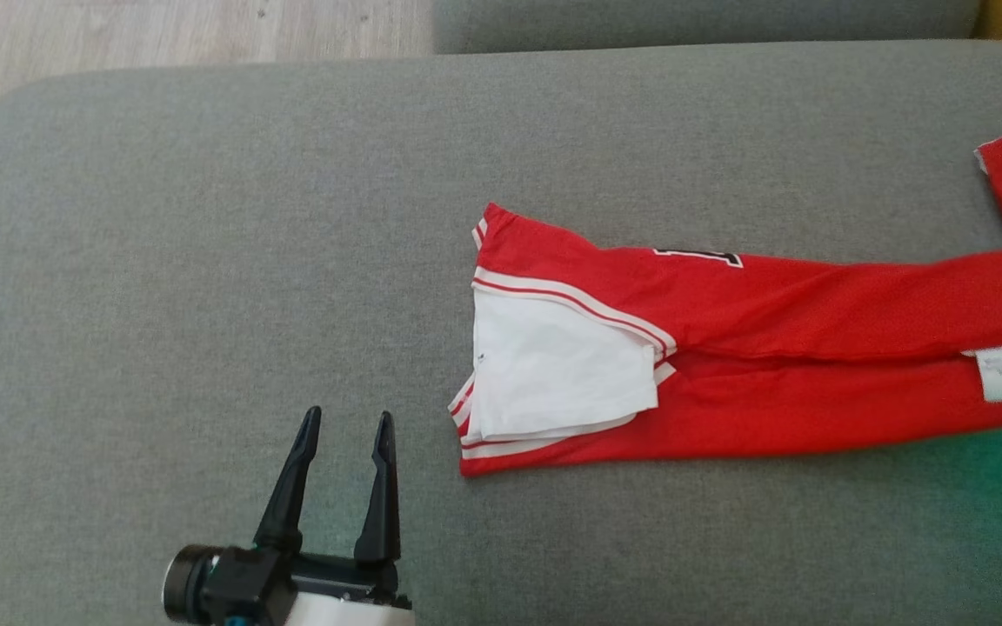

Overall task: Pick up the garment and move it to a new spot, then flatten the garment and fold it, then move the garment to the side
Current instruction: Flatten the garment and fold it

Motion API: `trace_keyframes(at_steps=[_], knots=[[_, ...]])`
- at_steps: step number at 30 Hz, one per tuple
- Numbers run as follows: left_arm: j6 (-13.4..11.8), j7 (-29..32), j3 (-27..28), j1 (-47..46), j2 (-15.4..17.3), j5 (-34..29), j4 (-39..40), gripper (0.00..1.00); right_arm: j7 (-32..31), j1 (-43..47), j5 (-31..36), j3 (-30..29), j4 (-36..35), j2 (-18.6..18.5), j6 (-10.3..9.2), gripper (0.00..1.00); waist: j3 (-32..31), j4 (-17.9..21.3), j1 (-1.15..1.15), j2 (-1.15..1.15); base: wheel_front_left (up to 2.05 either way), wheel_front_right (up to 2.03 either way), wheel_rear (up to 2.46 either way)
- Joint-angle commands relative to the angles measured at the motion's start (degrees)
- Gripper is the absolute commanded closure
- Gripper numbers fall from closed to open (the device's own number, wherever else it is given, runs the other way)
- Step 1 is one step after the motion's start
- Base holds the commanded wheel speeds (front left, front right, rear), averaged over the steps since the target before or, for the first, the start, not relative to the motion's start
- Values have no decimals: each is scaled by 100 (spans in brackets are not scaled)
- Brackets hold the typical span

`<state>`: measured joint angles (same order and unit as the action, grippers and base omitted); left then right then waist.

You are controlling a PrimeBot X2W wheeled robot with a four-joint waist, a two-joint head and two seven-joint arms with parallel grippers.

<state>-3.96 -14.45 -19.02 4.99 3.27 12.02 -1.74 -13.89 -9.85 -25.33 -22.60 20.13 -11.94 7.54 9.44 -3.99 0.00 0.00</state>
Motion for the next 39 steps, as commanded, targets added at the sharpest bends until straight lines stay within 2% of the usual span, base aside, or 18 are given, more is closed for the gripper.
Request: trace_keyframes(at_steps=[1, 9, 12, 20, 27, 39], knots=[[16, -55, 177, -84, -39, -78, 142, 0, -5, -86, -44, 149, -269, -150, -5, 100, -34, 9, 0, 0, 0, 0, 0], [43, -55, 120, 39, -39, -55, 17, 0, -167, -56, -263, 1067, -1390, 18, -5, 100, -337, -129, 0, 0, 0, 0, 0], [41, -55, 129, 104, -39, -39, -14, 0, -274, -120, -226, 1464, -1763, 191, -5, 100, -421, -243, 0, 0, 0, 0, 0], [63, -55, 78, 134, -39, -3, -62, 0, -465, -333, -203, 2593, -2279, 560, -5, 100, -440, -638, 0, 0, 0, 0, 0], [58, -55, 91, 122, -39, 43, -103, 0, -545, -439, -255, 3522, -2281, 724, -5, 100, -324, -873, 0, 0, 0, 0, 0], [29, -55, 0, -71, -39, 153, -144, 0, -507, -616, -278, 4789, -1493, 848, -5, 100, -61, -1045, 0, 0, 0, 0, 0]])
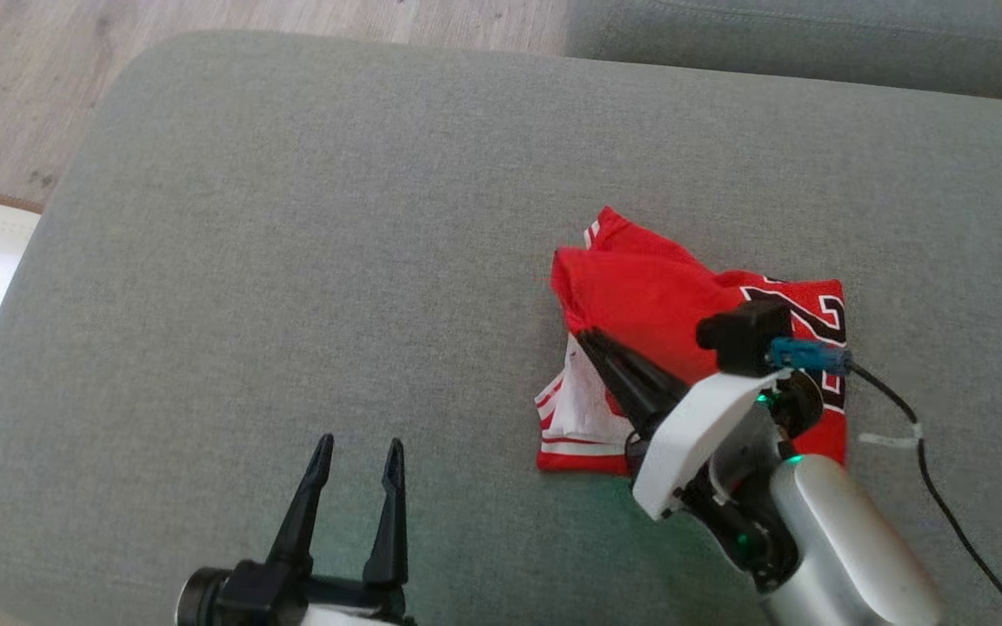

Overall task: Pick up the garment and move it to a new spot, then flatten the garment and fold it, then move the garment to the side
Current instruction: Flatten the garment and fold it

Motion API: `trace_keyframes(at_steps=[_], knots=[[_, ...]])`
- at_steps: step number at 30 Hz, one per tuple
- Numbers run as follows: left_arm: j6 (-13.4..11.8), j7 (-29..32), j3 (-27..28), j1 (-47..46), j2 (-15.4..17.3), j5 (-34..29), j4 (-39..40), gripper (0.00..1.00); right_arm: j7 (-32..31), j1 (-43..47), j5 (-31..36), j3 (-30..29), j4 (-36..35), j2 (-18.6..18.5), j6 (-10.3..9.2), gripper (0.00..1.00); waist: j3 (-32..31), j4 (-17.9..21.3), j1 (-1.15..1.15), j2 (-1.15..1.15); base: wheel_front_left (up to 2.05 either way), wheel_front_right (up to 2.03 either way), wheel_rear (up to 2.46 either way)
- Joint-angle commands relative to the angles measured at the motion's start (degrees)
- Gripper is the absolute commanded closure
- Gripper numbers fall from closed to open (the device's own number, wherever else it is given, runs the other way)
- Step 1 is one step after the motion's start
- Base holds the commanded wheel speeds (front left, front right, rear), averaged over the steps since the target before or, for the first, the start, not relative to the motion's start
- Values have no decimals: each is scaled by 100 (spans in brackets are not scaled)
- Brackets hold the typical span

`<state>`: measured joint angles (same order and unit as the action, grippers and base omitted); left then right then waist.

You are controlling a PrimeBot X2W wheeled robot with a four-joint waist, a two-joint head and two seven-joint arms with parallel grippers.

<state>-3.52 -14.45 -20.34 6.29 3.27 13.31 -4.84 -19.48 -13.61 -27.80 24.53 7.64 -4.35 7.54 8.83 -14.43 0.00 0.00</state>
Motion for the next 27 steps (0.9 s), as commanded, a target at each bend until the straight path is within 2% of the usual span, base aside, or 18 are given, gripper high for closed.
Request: trace_keyframes(at_steps=[1, 3, 11, 15, 19, 24, 27], knots=[[-25, -55, 133, -218, -39, 39, 156, 0, 195, -272, 7, 112, -114, 105, -5, 0, 3, -4, 0, 0, 0, 0, 0], [-32, -55, 139, -224, -39, 42, 154, 0, 296, -282, 11, 106, -68, 113, -5, 0, -3, -4, 0, 0, 0, 0, 0], [-101, -55, 271, -145, -39, -38, 266, 0, 1747, -204, 66, -414, -82, 114, -5, 0, -255, 170, 0, 0, 0, 0, 0], [-91, -55, 417, -20, -39, -128, 354, 0, 2392, 90, 37, -758, -149, -154, -5, 0, -443, 388, 0, 0, 0, 0, 0], [-122, -55, 554, 128, -39, -67, 454, 0, 3027, 518, 311, -1169, 43, -459, -5, 0, -659, 618, 0, 0, 0, 0, 0], [-134, -55, 656, 304, -39, -107, 555, 0, 3406, 1073, 797, -1551, 320, -586, -5, 0, -915, 864, 0, 0, 0, 0, 0], [-78, -55, 703, 396, -39, -219, 626, 0, 3442, 1350, 1148, -1722, 240, -601, -5, 0, -1001, 975, 0, 0, 0, 0, 0]])
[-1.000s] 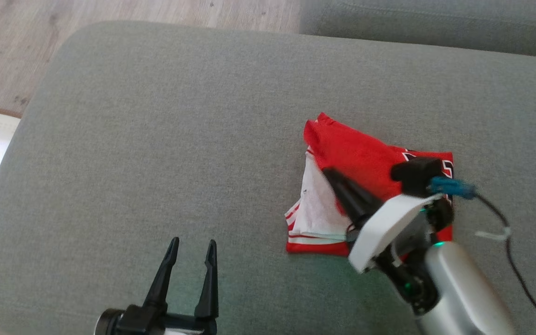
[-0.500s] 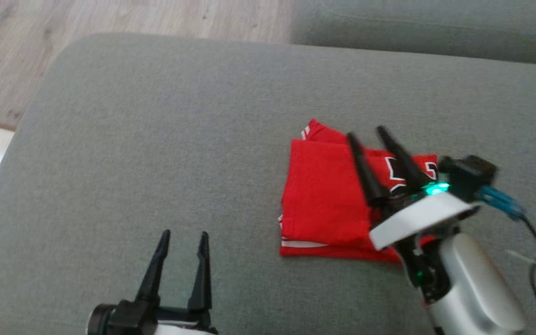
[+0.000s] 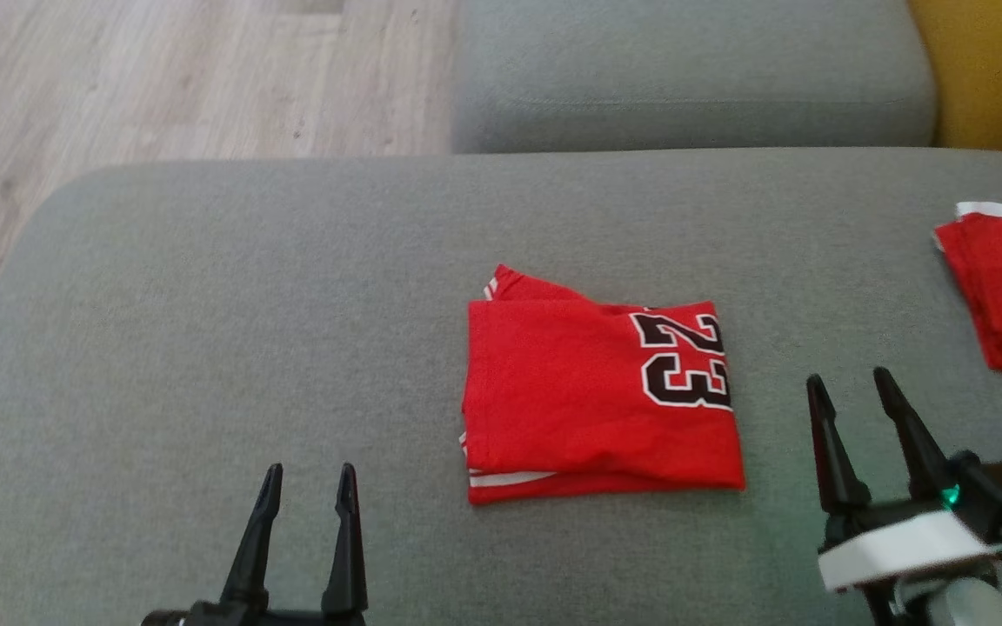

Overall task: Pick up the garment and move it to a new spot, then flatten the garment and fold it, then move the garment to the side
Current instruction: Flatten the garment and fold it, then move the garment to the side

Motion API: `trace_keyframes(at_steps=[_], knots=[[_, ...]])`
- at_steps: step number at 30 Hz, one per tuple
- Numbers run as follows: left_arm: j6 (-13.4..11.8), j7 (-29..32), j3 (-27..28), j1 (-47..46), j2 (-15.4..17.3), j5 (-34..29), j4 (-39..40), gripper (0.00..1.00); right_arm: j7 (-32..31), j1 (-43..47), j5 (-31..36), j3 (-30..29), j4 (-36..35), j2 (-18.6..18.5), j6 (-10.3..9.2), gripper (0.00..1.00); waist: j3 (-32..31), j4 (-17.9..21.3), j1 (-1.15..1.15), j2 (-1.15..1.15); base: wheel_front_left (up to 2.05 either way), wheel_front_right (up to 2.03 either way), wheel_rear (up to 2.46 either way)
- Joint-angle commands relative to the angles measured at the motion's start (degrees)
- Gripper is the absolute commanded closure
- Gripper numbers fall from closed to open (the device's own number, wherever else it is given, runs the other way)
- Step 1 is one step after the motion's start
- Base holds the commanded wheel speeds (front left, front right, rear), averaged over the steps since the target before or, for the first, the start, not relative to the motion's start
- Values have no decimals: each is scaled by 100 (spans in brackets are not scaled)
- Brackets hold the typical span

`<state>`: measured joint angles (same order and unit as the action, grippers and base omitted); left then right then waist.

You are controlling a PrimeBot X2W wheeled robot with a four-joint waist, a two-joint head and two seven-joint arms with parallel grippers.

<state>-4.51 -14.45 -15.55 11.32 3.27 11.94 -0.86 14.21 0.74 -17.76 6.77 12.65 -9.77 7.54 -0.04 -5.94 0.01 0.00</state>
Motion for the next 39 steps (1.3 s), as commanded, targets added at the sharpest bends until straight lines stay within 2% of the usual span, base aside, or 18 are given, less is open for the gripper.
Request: trace_keyframes(at_steps=[1, 12, 39], knots=[[41, -55, 242, -81, -39, -119, 253, 0, 74, 11, 275, 3, -350, -56, -5, 0, -144, 156, -1, 0, 0, 0, 0], [181, -55, 387, 276, -39, -441, 311, 0, 78, 855, 684, -291, -695, 196, -5, 0, -455, 281, -1, 0, 0, 0, 0], [238, -55, 381, 387, -39, -509, 210, 0, 78, 1028, 615, -20, -747, 147, -5, 0, -527, 287, -1, 0, 0, 0, 0]])
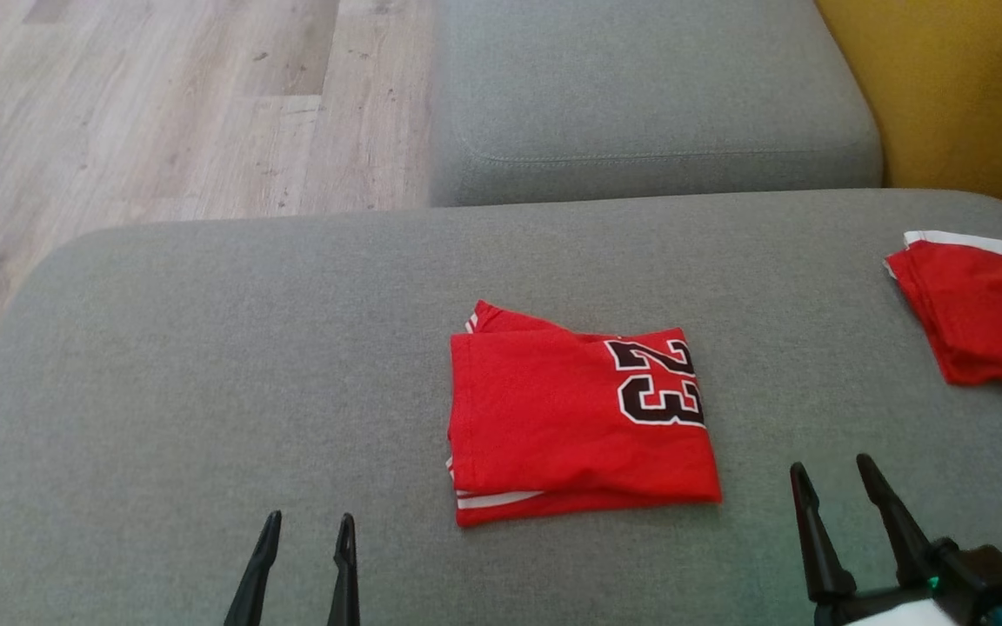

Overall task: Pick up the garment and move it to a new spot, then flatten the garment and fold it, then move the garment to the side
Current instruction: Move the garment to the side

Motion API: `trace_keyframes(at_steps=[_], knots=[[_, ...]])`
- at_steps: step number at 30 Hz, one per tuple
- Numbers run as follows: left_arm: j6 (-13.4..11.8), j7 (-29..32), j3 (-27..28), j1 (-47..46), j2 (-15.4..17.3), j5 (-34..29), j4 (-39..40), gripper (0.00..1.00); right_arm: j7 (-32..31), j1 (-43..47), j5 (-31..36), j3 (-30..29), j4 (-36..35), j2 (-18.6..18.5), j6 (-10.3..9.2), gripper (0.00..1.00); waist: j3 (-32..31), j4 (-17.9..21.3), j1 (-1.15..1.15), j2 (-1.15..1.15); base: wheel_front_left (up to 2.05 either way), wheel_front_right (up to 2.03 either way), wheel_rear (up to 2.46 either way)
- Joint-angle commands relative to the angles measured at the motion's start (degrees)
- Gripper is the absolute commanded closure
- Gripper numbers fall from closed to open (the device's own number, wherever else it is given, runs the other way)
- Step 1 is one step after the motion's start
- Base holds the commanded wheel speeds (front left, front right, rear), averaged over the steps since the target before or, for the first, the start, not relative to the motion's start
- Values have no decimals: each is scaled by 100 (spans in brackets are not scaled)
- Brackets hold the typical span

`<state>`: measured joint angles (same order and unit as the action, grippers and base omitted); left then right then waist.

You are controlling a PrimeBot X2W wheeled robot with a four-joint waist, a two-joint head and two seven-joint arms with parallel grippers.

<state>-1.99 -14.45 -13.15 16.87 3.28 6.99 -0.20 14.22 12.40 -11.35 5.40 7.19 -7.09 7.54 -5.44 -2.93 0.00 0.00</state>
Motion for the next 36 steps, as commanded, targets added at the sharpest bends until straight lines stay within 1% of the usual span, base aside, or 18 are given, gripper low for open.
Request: trace_keyframes(at_steps=[1, 7, 11, 13, 16, 22, 23, 28, 32, 34, 35, 36], knots=[[-11, -55, 129, -179, -40, -14, 141, 0, 77, -139, -28, 118, -193, -124, -5, 0, 30, -32, 0, 0, 0, 0, 0], [-8, -55, 76, -236, -40, 14, 131, 0, 77, -307, -128, 244, 94, -148, -5, 0, 220, -159, 0, 0, 0, 0, 0], [-16, -55, 14, -301, -40, 64, 125, 0, 70, -622, -347, 453, 568, -202, -5, 0, 446, -261, 0, 0, 0, 0, 0], [-17, -55, -29, -353, -40, 87, 131, 0, -81, -905, -598, 596, 818, -260, -5, 0, 623, -305, 0, 0, 0, 0, 0], [-10, -55, -101, -521, -40, 111, 132, 0, -519, -1443, -1215, 801, 1048, -422, -5, 0, 930, -383, 0, 0, 0, 0, 0], [11, -55, -265, -924, -40, 132, 70, 0, -1737, -2292, -2779, 1081, 1343, -1037, -5, 0, 1367, -603, 0, 0, 0, 0, 0], [11, -55, -265, -924, -40, 132, 70, 0, -1737, -2292, -2779, 1081, 1343, -1037, -5, 0, 1367, -603, 0, 0, 0, 0, 0], [-17, -55, -323, -1099, -40, 156, 6, 0, -2708, -2478, -4104, 1222, 1430, -1405, -5, 0, 1522, -778, 0, 0, 0, 0, 0], [-62, -55, -325, -1134, -40, 202, -7, 0, -3228, -2375, -4886, 1450, 1197, -1540, -5, 0, 1562, -847, 0, 0, 0, 0, 0], [-75, -55, -327, -1137, -40, 220, -11, 0, -3314, -2318, -5132, 1538, 1033, -1600, -5, 0, 1572, -854, 0, 0, 0, 0, 0], [-80, -55, -331, -1140, -40, 225, -13, 0, -3292, -2300, -5222, 1556, 966, -1622, -5, 20, 1576, -852, 0, 0, 0, 0, 0], [-85, -55, -338, -1146, -40, 230, -13, 0, -3252, -2287, -5309, 1564, 907, -1641, -5, 62, 1582, -848, 0, 0, 0, 0, 0]])
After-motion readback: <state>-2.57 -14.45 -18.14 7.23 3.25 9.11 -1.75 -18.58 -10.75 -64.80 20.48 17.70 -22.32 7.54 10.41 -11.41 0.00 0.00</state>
